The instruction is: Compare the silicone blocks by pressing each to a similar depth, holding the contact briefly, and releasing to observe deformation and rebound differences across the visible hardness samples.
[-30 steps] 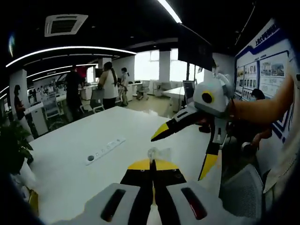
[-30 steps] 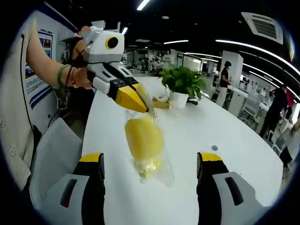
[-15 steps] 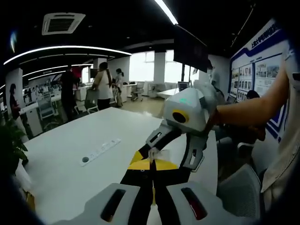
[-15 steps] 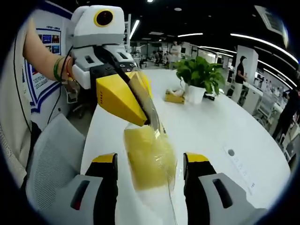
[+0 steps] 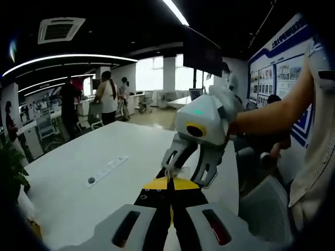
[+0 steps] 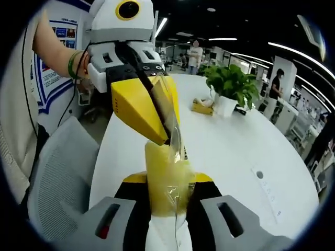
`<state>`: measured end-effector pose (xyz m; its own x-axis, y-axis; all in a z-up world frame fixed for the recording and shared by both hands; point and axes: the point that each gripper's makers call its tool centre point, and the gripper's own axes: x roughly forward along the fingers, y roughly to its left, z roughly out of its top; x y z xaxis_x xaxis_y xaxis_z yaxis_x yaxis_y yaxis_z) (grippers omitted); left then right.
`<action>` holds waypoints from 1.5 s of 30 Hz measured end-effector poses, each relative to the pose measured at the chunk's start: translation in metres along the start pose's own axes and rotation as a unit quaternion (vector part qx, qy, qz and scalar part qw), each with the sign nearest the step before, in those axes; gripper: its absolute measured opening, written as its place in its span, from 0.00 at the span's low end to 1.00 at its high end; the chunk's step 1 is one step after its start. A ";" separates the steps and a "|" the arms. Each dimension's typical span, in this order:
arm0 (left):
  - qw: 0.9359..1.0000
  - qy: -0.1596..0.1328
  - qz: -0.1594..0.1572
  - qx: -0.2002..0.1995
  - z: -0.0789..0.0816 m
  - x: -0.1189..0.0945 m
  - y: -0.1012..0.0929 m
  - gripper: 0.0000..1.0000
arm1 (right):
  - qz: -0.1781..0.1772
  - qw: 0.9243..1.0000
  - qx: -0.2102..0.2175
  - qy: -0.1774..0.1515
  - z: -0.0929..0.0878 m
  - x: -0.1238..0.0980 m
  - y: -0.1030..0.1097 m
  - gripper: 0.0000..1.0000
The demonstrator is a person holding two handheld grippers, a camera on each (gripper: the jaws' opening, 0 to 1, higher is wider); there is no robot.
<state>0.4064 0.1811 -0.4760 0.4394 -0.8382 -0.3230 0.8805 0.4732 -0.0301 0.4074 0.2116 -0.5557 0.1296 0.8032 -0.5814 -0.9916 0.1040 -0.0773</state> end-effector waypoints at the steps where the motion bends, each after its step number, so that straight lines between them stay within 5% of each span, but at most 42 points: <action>1: 1.000 0.000 -0.002 0.005 0.000 -0.001 -0.002 0.00 | 0.001 1.000 -0.002 0.005 -0.001 -0.001 0.001 0.17; 11: 1.000 0.003 -0.018 0.021 -0.002 -0.004 -0.014 0.00 | 0.007 0.998 -0.021 0.059 -0.010 -0.007 0.010 0.11; 38: 0.998 0.012 -0.026 0.062 0.003 -0.006 -0.030 0.00 | 0.019 0.997 -0.003 0.072 -0.010 -0.019 0.026 0.12; 45: 0.997 0.011 -0.006 0.077 0.005 -0.005 -0.030 0.00 | 0.016 0.997 0.002 0.074 -0.009 -0.021 0.026 0.16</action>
<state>0.3790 0.1699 -0.4688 0.4263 -0.8368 -0.3436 0.9032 0.4143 0.1117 0.3790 0.1921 -0.5532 0.0971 0.7101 -0.6974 -0.9951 0.0830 -0.0541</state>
